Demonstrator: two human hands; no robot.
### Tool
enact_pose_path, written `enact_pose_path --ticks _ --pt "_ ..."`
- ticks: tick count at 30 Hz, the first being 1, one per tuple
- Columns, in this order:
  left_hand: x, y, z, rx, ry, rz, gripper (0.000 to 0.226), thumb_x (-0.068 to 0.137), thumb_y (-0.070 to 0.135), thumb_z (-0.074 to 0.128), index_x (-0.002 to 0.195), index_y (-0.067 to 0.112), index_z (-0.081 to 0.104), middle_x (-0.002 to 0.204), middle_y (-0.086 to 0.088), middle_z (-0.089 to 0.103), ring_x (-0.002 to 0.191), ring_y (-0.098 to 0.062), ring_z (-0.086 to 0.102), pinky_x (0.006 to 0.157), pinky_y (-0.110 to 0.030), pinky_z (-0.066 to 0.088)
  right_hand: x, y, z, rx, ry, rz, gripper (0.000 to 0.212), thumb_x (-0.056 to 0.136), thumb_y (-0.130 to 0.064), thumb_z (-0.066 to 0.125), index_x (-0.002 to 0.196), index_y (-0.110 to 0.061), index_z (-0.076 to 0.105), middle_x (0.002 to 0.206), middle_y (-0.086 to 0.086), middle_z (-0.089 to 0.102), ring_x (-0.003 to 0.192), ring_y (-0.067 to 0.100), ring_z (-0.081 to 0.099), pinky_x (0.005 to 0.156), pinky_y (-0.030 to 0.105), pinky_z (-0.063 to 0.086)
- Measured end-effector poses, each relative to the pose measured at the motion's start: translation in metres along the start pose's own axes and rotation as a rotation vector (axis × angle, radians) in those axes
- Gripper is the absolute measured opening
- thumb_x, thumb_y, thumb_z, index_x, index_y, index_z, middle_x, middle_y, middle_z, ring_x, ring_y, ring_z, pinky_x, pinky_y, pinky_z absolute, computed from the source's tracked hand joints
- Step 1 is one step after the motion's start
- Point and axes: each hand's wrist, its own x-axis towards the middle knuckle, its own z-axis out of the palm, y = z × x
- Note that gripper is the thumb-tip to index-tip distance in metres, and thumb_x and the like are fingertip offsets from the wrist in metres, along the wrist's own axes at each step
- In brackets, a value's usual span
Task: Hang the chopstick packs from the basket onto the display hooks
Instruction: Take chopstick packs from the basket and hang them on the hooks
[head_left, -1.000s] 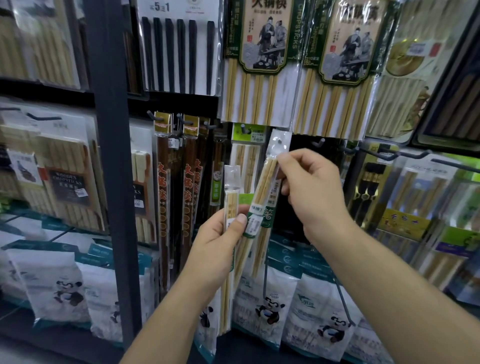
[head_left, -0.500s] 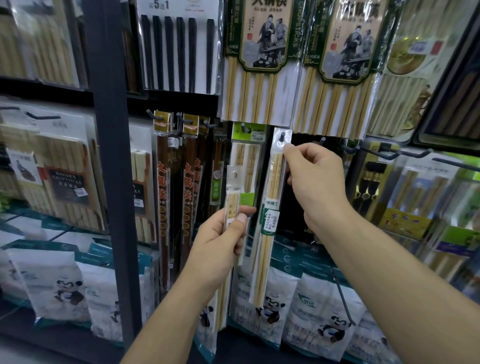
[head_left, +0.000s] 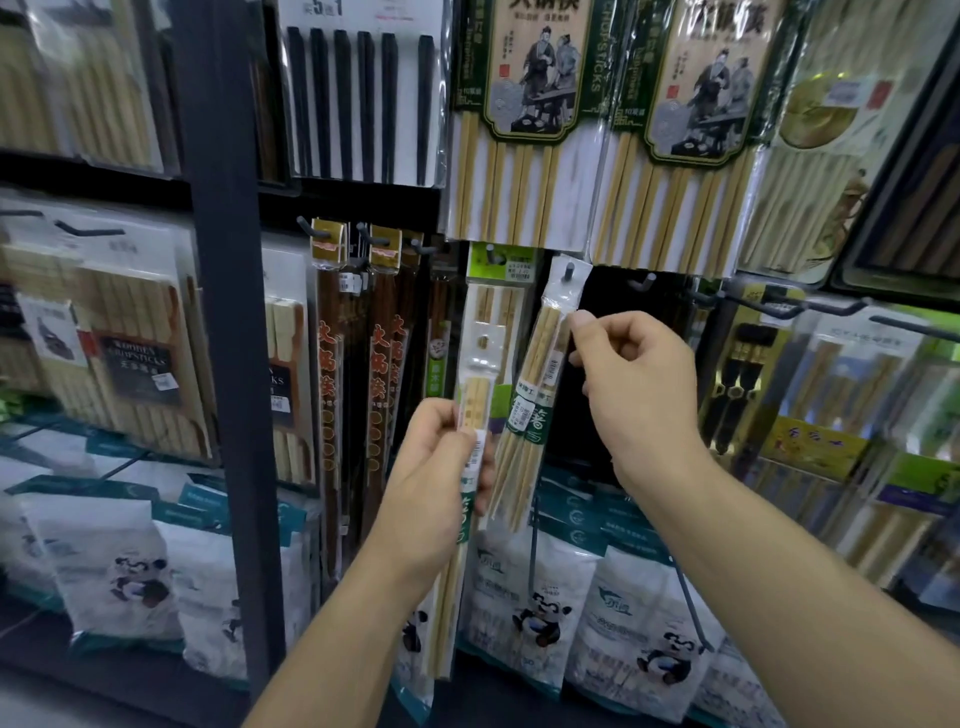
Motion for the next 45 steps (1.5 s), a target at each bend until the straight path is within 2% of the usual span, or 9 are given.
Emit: enact_pose_path --ticks 3,7,11,15,24,29,33,38,45 --pt "-0.001 0.004 0.004 -0.005 -0.036 0.053 0.016 0.105 0.007 0.051 0.097 0.014 0.063 0.079 -0.006 0.062 0.066 -0.013 0.059 0.055 -0.026 0.052 -0.014 -0.003 -0.001 0.048 -0.141 -0.023 0.022 0.098 -0.033 0.065 0.083 -0.019 0.072 0.078 0.005 0.071 0.059 0.001 0.056 0.059 0.014 0.049" --pt "0.000 0.005 0.012 -0.006 -0.068 0.102 0.014 0.104 0.005 0.056 0.102 0.014 0.067 0.082 0.002 0.063 0.073 -0.017 0.062 0.060 -0.030 0.059 -0.024 -0.005 0.000 0.001 -0.258 -0.083 0.021 0.098 -0.028 0.065 0.082 -0.018 0.073 0.063 -0.004 0.062 0.059 0.001 0.055 0.058 0.015 0.047" --pt "0.000 0.003 0.016 0.046 -0.078 0.122 0.015 0.103 0.013 0.059 0.110 0.020 0.070 0.084 0.007 0.068 0.079 -0.018 0.066 0.072 -0.034 0.062 -0.018 -0.012 -0.003 0.026 -0.232 -0.077 0.023 0.099 -0.026 0.064 0.084 -0.011 0.073 0.071 0.016 0.063 0.061 0.012 0.053 0.059 0.028 0.049" --pt "-0.001 -0.001 0.017 0.145 -0.077 0.116 0.018 0.104 0.014 0.058 0.110 0.026 0.071 0.082 0.004 0.066 0.076 -0.012 0.063 0.075 -0.029 0.057 0.002 -0.023 -0.007 0.141 -0.113 -0.001 0.019 0.094 -0.030 0.072 0.080 -0.017 0.075 0.058 -0.004 0.059 0.055 0.006 0.051 0.051 0.017 0.043" --pt "0.000 -0.004 0.021 0.180 -0.030 0.029 0.041 0.106 0.017 0.055 0.147 0.015 0.055 0.138 -0.001 0.065 0.130 -0.014 0.059 0.114 -0.044 0.046 0.021 -0.024 0.008 0.084 -0.019 0.006 0.038 0.099 -0.035 0.065 0.079 -0.003 0.074 0.064 0.006 0.061 0.053 0.008 0.048 0.056 0.015 0.047" --pt "0.000 -0.006 0.018 0.207 -0.037 0.060 0.038 0.105 0.017 0.057 0.143 0.019 0.057 0.126 0.000 0.070 0.120 -0.016 0.065 0.109 -0.044 0.051 0.025 -0.022 0.011 0.034 0.005 -0.025 0.046 0.099 -0.036 0.064 0.076 0.004 0.067 0.056 0.007 0.048 0.052 0.012 0.044 0.068 0.025 0.051" --pt "0.000 -0.006 0.018 0.196 -0.043 0.100 0.031 0.105 0.016 0.057 0.131 0.031 0.060 0.115 -0.018 0.067 0.108 -0.032 0.065 0.097 -0.044 0.057 0.025 -0.021 0.012 0.045 0.019 -0.031 0.044 0.099 -0.035 0.063 0.069 -0.003 0.067 0.048 -0.008 0.048 0.047 0.008 0.043 0.054 0.015 0.045" --pt "-0.001 -0.006 0.019 0.194 -0.041 0.109 0.028 0.103 0.013 0.059 0.122 0.033 0.062 0.110 -0.005 0.069 0.104 -0.019 0.066 0.093 -0.030 0.057 0.024 -0.020 0.013 0.068 0.027 -0.015 0.046 0.098 -0.035 0.064 0.061 -0.009 0.062 0.045 -0.011 0.045 0.046 0.008 0.043 0.058 0.027 0.043" --pt "-0.002 -0.008 0.021 0.214 -0.025 0.117 0.028 0.103 0.013 0.059 0.122 0.034 0.059 0.103 -0.011 0.067 0.096 -0.027 0.064 0.087 -0.033 0.057 0.025 -0.013 0.013 0.066 0.042 0.008 0.046 0.099 -0.030 0.063 0.055 -0.018 0.055 0.043 -0.013 0.042 0.044 0.008 0.040 0.048 0.022 0.039"
